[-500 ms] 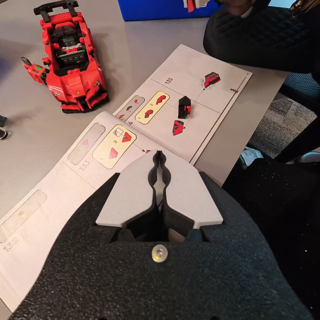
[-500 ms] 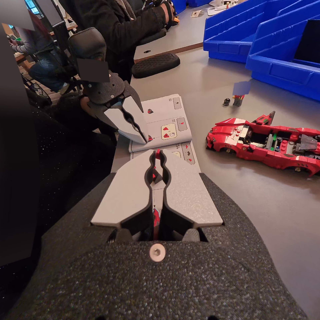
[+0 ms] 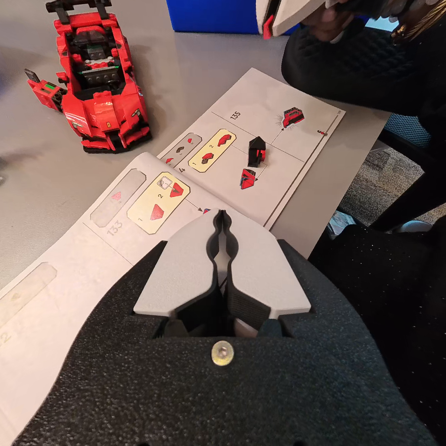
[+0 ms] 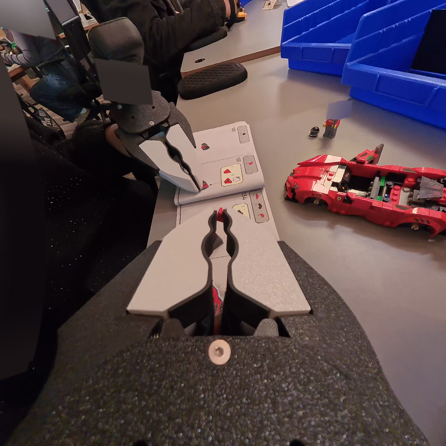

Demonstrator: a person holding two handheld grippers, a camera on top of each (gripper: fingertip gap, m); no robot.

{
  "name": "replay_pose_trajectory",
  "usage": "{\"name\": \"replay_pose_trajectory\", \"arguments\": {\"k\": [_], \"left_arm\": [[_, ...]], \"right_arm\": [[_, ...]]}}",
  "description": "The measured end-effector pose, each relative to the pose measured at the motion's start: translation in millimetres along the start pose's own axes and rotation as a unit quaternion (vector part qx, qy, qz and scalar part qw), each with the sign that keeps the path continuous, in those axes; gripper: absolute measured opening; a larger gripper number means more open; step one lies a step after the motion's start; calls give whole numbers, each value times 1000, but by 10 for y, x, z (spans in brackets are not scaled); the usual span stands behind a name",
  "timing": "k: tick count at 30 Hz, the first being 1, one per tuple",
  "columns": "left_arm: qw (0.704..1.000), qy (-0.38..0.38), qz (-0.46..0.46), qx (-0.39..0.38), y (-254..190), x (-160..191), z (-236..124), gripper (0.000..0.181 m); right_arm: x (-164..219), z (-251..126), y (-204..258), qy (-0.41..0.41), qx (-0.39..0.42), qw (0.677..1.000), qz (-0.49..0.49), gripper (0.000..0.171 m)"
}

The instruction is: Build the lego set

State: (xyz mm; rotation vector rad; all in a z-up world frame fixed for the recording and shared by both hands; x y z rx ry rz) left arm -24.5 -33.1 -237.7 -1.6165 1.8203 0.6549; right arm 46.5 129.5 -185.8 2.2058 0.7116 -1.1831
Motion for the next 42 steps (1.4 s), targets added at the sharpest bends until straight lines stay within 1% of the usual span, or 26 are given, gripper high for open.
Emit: {"name": "replay_pose_trajectory", "arguments": {"k": [5,17,22,25,27,28,29,31,32,33,34,36,37,40,42], "left_arm": [[1000,0,3,-4,-5,3,3,0],[1000,1,1,-2,-2,7,6,0],[1000,1,-2,1,1,8,6,0],[1000,1,-5,3,2,9,7,0],[1000,2,-8,6,6,10,7,0],[1000,2,-10,8,7,10,5,0],[1000,1,-11,10,9,10,1,0],[1000,2,-13,21,10,13,-25,0],[999,5,-15,31,17,11,-50,1],[999,11,-18,40,31,-2,-85,5],[999,16,-20,42,62,-27,-129,9],[999,16,-16,26,171,-125,-231,12],[1000,11,-15,11,241,-194,-285,12],[999,-12,-14,-26,438,-467,-419,12],[999,-27,-10,-44,526,-667,-468,12]], "right_arm": [[9,6,0,4,1,1000,0,5],[98,89,-23,46,7,999,0,5],[32,23,5,41,15,999,-6,5],[-149,-291,108,21,65,997,-29,5],[-170,-665,169,44,140,989,-29,5],[-139,-915,182,62,198,978,-19,5],[-80,-1203,188,76,267,961,-6,5],[110,-1802,205,79,399,913,34,5],[231,-2048,218,76,437,894,59,5],[355,-2230,226,75,450,886,85,5],[480,-2353,222,80,446,885,109,5],[745,-2510,177,130,434,880,140,5],[845,-2556,135,156,431,877,141,5],[938,-2468,23,176,373,903,121,5],[993,-2366,-57,193,340,913,119,6]]}}
Point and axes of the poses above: each gripper's, where its closed fingertips meet, z out along the fingers, x out of its underside, y = z × x across the jaws, the point moved 5 cm from there along -z, back along the fingers, and after that the axes turned 8 degrees about y, right-handed, at the moved point
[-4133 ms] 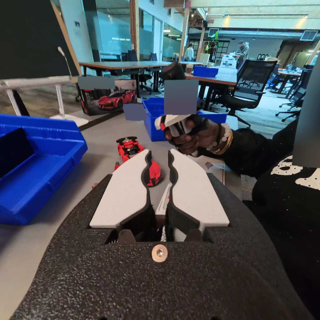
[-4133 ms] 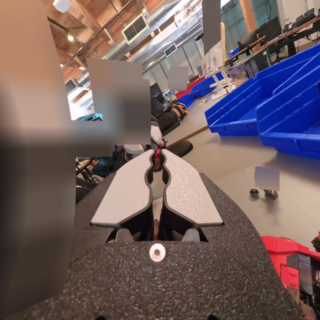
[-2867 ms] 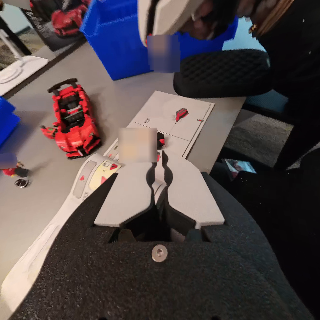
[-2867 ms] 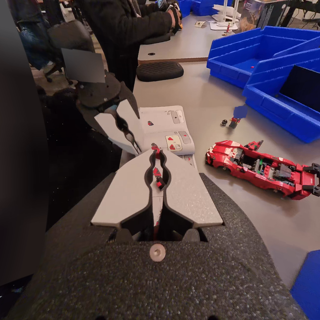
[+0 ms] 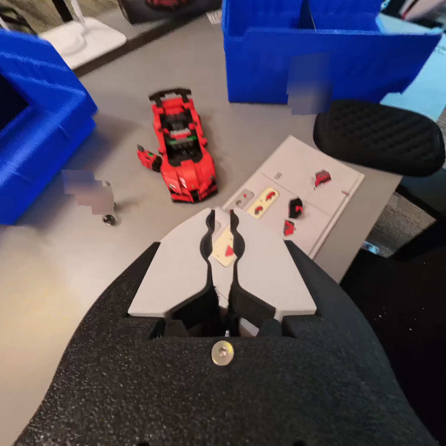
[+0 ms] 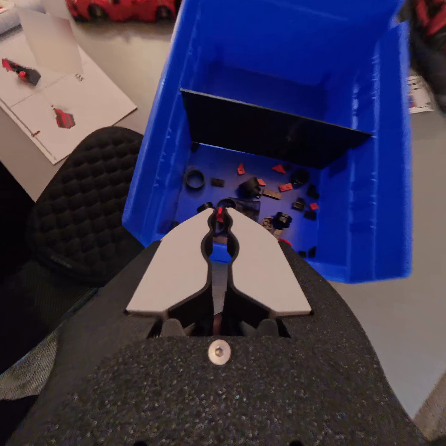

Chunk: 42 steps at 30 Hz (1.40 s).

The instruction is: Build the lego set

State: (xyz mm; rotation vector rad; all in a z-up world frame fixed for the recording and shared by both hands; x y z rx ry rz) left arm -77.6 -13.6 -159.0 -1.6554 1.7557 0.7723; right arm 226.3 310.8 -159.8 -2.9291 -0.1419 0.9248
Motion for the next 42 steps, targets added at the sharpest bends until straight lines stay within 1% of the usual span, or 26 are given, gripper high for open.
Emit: {"name": "replay_pose_trajectory", "arguments": {"k": [2,3,4,7,10,11,12,17,18,20,21,22,23,25,27,30,33,35,36,39,42], "left_arm": [[1000,-9,12,-13,46,-182,1,12],[1000,-11,19,-21,63,-258,10,13],[999,-10,23,-28,80,-327,23,13],[998,-22,32,-39,111,-512,78,13],[998,-31,31,-43,167,-628,180,13],[998,-29,27,-45,196,-648,216,13],[998,-28,23,-47,226,-666,249,13],[998,-28,6,-57,371,-740,359,12],[998,-27,3,-62,404,-747,369,12],[997,-24,-1,-76,481,-757,371,12],[996,-22,-2,-83,524,-759,366,12],[996,-19,-2,-91,571,-758,358,13],[995,-15,-3,-99,621,-753,349,13],[994,-10,-10,-111,710,-742,325,12],[993,-13,-19,-116,765,-742,305,12],[993,-15,-29,-116,800,-740,301,12],[992,-13,-32,-119,819,-734,329,12],[992,-10,-35,-118,827,-731,351,12],[992,-9,-36,-119,832,-730,358,12],[992,-9,-38,-120,846,-725,367,12],[992,-4,-41,-119,875,-708,392,12]], "right_arm": [[34,128,57,17,-48,999,-15,23],[52,160,85,15,-71,997,-20,38],[70,164,91,5,-85,996,-22,46],[144,86,-14,-37,-87,995,-25,46],[222,17,-40,-73,-132,988,-28,52],[251,15,-55,-74,-137,987,-25,52],[271,28,-95,-75,-122,989,-24,51],[233,99,-214,-102,-27,993,-55,47],[250,75,-247,-103,-7,993,-61,43],[327,-1,-296,-100,12,992,-77,25],[387,-30,-305,-88,4,992,-87,18],[447,-53,-298,-74,-17,992,-98,16],[491,-75,-276,-65,-50,990,-111,17],[496,-113,-258,-68,-112,982,-133,30],[471,-76,-317,-43,-123,977,-166,38],[458,83,-336,33,-140,965,-221,46],[464,262,-278,69,-170,948,-261,43],[461,360,-262,74,-170,943,-278,39],[467,387,-252,79,-170,940,-285,40],[461,383,-223,77,-164,949,-256,39],[491,349,-128,76,-174,963,-194,34]]}}
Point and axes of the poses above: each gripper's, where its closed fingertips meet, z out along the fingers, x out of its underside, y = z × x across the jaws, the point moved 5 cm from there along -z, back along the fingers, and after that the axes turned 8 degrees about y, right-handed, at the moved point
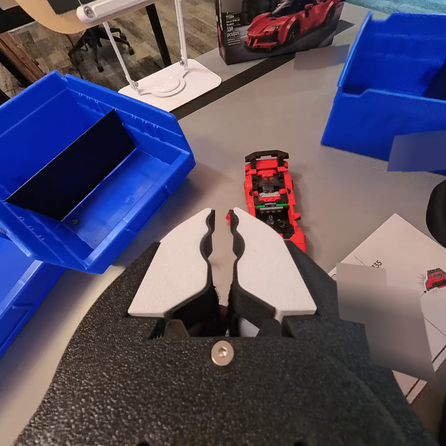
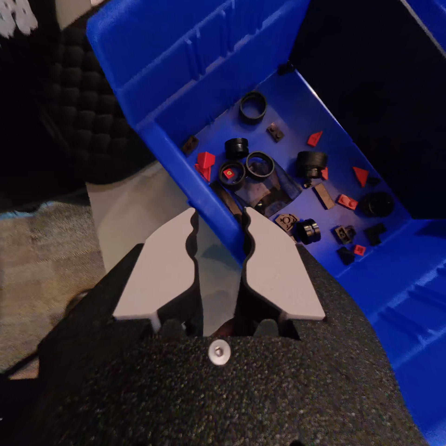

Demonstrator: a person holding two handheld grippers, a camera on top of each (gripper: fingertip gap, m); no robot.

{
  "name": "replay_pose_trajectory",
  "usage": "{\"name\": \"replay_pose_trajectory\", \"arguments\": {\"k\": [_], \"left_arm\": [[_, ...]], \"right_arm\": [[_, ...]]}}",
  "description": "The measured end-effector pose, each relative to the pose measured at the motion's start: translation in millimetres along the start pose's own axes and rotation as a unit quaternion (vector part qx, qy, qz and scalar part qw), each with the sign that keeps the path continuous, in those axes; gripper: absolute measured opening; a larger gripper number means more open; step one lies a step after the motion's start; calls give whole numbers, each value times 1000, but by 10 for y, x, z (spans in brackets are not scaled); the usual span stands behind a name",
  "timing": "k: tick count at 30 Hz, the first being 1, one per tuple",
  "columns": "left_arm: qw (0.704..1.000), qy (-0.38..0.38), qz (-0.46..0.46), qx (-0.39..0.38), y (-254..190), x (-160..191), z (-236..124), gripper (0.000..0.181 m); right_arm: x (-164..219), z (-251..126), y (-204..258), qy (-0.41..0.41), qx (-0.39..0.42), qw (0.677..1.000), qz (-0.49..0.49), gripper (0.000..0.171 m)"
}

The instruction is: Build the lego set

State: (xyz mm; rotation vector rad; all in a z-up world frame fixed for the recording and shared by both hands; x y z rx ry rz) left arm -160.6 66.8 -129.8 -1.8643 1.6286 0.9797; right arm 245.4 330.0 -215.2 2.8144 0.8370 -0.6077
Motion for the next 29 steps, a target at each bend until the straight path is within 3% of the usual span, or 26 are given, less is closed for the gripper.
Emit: {"name": "replay_pose_trajectory", "arguments": {"k": [11,15,19,21,24,29], "left_arm": [[1000,1,10,27,-68,-17,132,11],[999,10,8,40,-77,-25,178,11],[999,10,17,41,-97,-111,199,11],[999,5,17,45,-126,-158,207,11],[998,1,15,54,-176,-193,220,11],[999,-4,2,49,-200,-252,240,11]], "right_arm": [[70,-17,335,-28,91,979,181,31],[-249,70,349,-123,170,964,165,23],[-353,-401,503,-303,204,918,152,12],[-224,-634,532,-343,214,898,172,13],[36,-793,515,-323,254,890,198,14],[269,-652,489,-260,261,906,206,16]]}}
Point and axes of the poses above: each gripper's, where its closed fingertips meet, z out along the fingers, x out of its underside, y = z × x across the jaws, the point moved 5 cm from there along -z, back along the fingers, and after that the axes turned 8 degrees about y, right-handed, at the moved point
